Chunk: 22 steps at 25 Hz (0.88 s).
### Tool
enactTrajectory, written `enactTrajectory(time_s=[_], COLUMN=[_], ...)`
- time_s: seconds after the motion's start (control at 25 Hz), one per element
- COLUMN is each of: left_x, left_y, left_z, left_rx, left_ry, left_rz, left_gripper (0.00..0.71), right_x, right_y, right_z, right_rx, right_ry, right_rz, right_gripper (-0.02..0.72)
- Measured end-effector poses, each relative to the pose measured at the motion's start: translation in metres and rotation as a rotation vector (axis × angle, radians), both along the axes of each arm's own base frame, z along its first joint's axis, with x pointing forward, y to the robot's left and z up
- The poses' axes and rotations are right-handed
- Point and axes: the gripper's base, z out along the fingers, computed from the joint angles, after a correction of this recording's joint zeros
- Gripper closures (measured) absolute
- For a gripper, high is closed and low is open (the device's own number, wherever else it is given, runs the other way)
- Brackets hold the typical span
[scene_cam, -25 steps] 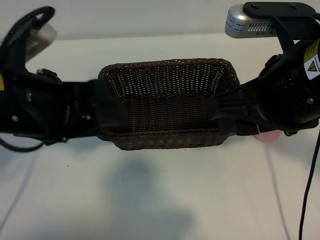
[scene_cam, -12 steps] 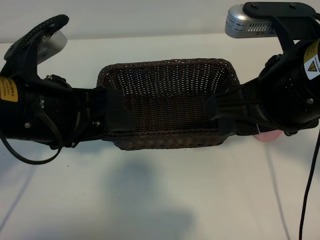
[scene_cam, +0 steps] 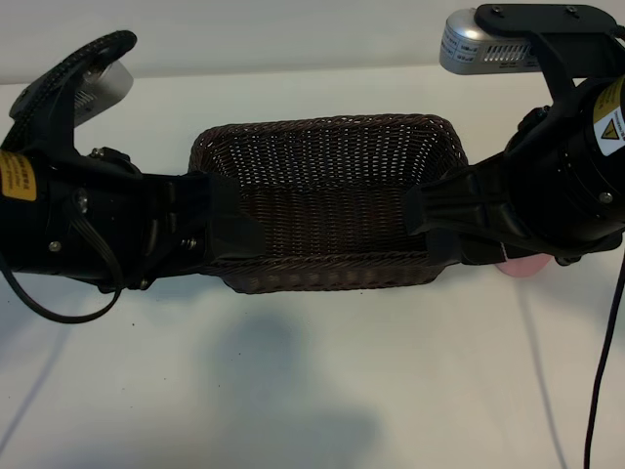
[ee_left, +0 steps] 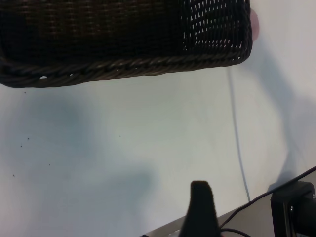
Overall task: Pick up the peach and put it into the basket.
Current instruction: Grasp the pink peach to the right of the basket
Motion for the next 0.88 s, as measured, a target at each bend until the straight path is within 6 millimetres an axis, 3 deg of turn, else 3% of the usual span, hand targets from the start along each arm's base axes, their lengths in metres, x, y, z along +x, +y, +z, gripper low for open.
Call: enactTrajectory(time_s=[0.88], left_x=[-0.0043], left_y=[0.0013], left_z=[-0.0025], left_rx=[0.025], left_ry=[0.048], left_rz=[-0.019], left_gripper=[0.178], right_x=[0.0], right_y=[0.0], right_z=[0.0], right_rx=[0.0], right_ry=[0.0], right_rz=[0.0], right_gripper=[0.158])
